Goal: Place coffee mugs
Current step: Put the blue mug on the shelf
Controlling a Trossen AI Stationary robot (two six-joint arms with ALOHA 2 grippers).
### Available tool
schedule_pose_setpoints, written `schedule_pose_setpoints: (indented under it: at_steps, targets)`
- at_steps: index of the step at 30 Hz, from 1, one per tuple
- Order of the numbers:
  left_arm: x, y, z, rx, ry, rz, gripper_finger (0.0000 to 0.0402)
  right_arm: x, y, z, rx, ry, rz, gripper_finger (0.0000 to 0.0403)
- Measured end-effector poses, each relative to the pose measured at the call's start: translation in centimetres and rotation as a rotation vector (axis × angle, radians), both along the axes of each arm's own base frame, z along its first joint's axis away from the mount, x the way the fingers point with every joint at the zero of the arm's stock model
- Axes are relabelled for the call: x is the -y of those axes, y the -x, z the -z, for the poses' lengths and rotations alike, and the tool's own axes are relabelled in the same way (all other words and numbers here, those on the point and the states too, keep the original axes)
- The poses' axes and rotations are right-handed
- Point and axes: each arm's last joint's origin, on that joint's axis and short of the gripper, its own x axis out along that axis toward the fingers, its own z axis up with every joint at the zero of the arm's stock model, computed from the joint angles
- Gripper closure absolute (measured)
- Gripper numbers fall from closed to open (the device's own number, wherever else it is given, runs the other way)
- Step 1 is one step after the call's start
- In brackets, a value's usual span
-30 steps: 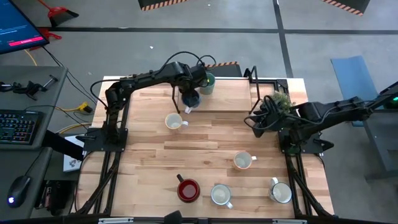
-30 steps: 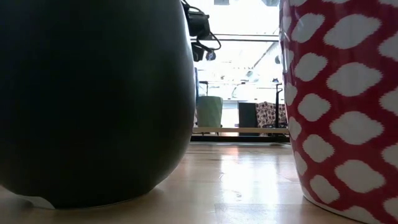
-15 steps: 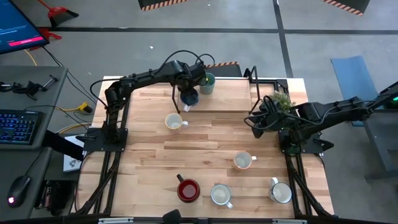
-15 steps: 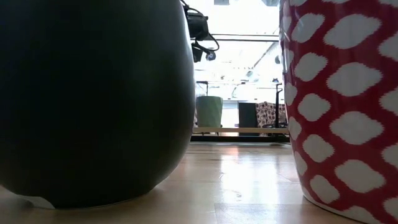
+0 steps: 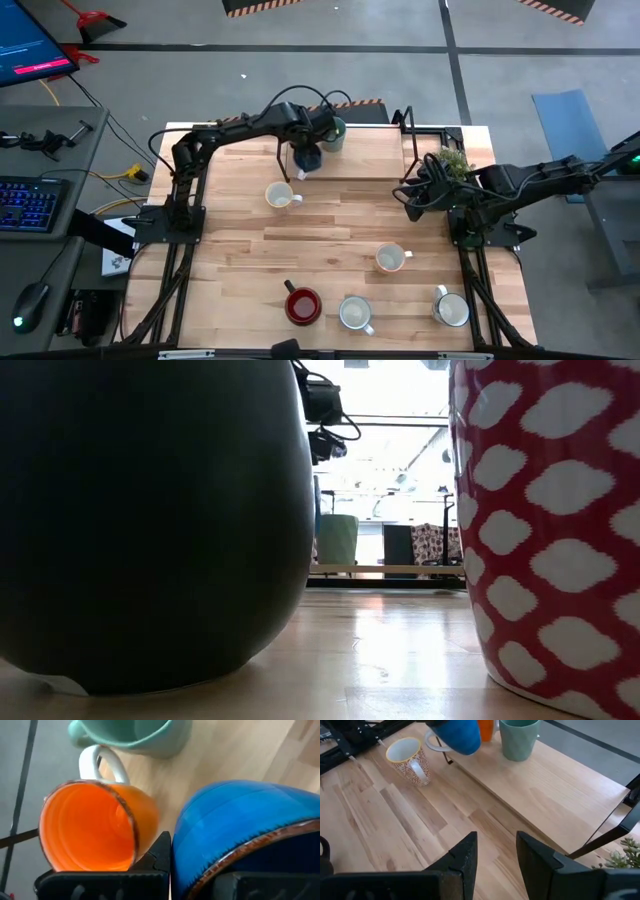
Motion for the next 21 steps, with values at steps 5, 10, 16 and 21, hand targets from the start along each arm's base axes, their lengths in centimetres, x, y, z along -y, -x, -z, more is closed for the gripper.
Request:
schedule_pose_setpoints:
  at_steps: [5,10,16,21]
  targets:
    - [0.1,-0.1,0.0,-0.016,-0.009,0.044,0.0396,0.0,-0.1,-0.1,0.011,-0.003,0.000,0.0288]
    - [0.1,-0.5,0.7,0.003,0.008,-0.020,0.0396,0.0,-0.1,-0.1,0.018,-0.004,0.000,0.0288]
    - [0.6,-1.2,1.5,-0.034,-0.020,0.050,0.0396,0.0,-0.1,-0.1,0.018,-0.004,0.000,0.0288]
    - [0.4,-1.6,2.4,-0.049,-0.014,0.047,0.0396,0.0,-0.1,-0.1,0.020,-0.007,0.003,0.0288]
